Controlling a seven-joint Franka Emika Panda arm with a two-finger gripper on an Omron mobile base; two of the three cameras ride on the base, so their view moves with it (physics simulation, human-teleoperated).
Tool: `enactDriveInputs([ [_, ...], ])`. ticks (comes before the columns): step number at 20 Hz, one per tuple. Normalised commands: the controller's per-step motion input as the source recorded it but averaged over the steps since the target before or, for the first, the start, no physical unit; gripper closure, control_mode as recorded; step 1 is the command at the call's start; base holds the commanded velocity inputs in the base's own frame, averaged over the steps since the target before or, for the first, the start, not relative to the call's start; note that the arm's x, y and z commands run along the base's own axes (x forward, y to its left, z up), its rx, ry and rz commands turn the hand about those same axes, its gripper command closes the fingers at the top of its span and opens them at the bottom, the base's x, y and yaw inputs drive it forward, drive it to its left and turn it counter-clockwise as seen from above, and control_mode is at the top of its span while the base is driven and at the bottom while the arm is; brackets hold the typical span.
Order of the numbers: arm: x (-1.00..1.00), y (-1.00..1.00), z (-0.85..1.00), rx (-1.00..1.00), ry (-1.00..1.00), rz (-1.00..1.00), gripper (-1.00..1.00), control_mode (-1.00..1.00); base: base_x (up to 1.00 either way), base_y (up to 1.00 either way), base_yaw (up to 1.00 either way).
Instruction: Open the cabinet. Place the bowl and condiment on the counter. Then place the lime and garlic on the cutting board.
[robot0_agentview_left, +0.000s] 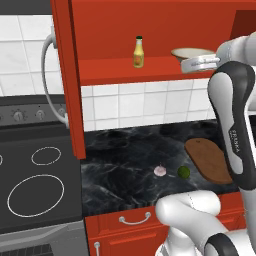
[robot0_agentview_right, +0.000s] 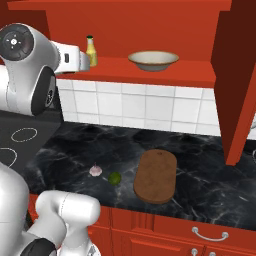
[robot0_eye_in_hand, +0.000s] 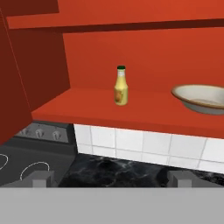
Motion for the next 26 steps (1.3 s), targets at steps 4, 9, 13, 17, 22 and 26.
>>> enactDriveInputs([
  [4, 0.09, 0.22, -0.02, 0.0, 0.07, 0.0, -1.0, -1.0, 0.0, 0.0, 0.0],
  [9, 0.24, 0.26, -0.01, 0.0, 0.11, 0.0, -1.0, -1.0, 0.0, 0.0, 0.0],
  [13, 0.37, 0.17, -0.14, 0.0, 0.06, 0.0, -1.0, -1.0, 0.0, 0.0, 0.0],
  [17, 0.49, 0.02, -0.21, 0.0, 0.0, 0.0, -1.0, -1.0, 0.0, 0.0, 0.0],
  [22, 0.46, 0.0, -0.19, 0.0, 0.0, 0.0, -1.0, -1.0, 0.0, 0.0, 0.0],
  [26, 0.31, 0.0, -0.05, 0.0, 0.0, 0.0, -1.0, -1.0, 0.0, 0.0, 0.0],
])
